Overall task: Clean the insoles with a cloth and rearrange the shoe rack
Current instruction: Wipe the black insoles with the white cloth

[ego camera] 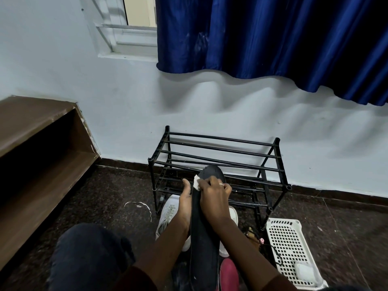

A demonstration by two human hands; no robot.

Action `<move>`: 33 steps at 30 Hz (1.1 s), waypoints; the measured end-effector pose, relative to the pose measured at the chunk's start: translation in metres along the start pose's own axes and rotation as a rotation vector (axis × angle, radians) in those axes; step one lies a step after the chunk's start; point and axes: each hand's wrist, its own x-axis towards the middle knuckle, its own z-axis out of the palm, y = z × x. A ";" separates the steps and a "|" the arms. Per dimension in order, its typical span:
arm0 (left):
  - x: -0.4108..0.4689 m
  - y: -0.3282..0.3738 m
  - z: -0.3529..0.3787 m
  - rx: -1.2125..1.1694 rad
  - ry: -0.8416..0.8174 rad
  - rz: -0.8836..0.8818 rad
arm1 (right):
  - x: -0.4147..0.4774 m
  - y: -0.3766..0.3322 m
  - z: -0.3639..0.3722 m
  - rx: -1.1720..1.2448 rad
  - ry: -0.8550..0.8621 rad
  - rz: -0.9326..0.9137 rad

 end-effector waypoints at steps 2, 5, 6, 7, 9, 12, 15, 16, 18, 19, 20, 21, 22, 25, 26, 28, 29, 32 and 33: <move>0.000 -0.001 0.001 -0.007 -0.018 0.025 | -0.002 0.000 0.003 0.023 0.004 -0.013; 0.002 -0.003 -0.003 -0.001 -0.045 0.002 | -0.012 0.003 0.005 0.093 0.013 -0.044; 0.004 -0.003 -0.005 0.019 -0.028 -0.017 | -0.016 0.004 0.005 0.121 0.016 -0.058; 0.005 -0.002 -0.007 0.036 -0.018 -0.042 | -0.021 0.004 0.005 0.147 0.020 -0.078; 0.008 0.000 -0.011 0.051 0.037 -0.062 | -0.029 0.005 0.003 0.190 0.027 -0.125; 0.016 0.004 -0.015 0.053 0.168 -0.002 | -0.041 0.008 0.003 0.246 0.024 -0.183; 0.019 0.007 -0.015 0.037 0.217 0.041 | -0.046 0.009 0.002 0.235 0.022 -0.202; 0.020 0.007 -0.016 0.048 0.212 0.043 | -0.045 0.008 0.002 0.205 0.018 -0.202; 0.017 0.007 -0.016 0.054 0.179 0.040 | -0.039 0.006 0.002 0.123 0.012 -0.182; 0.014 0.005 -0.015 0.062 0.142 0.025 | -0.032 0.004 0.001 0.088 0.012 -0.158; 0.013 0.002 -0.015 0.066 0.093 0.004 | -0.025 0.003 0.001 0.060 0.009 -0.133; 0.010 0.000 -0.014 0.065 0.060 -0.007 | -0.017 0.002 0.000 0.031 0.002 -0.114; 0.009 -0.001 -0.012 0.049 0.046 -0.009 | -0.010 0.002 0.000 0.001 -0.011 -0.100; 0.010 -0.002 -0.008 -0.010 0.040 0.013 | 0.012 0.005 -0.004 -0.053 -0.065 -0.061; 0.011 -0.002 -0.007 -0.005 0.028 0.010 | 0.019 0.007 -0.005 -0.044 -0.090 -0.031; 0.011 -0.003 -0.005 -0.023 0.043 0.005 | 0.028 0.010 -0.006 -0.015 -0.123 0.022; 0.010 -0.004 -0.005 -0.027 0.052 0.005 | 0.029 0.011 -0.005 0.004 -0.115 0.022; 0.014 -0.005 -0.010 -0.049 0.058 0.000 | 0.020 0.012 -0.002 0.065 -0.096 -0.057; 0.014 -0.003 -0.012 -0.049 0.059 -0.005 | 0.013 0.012 -0.001 0.067 -0.089 -0.095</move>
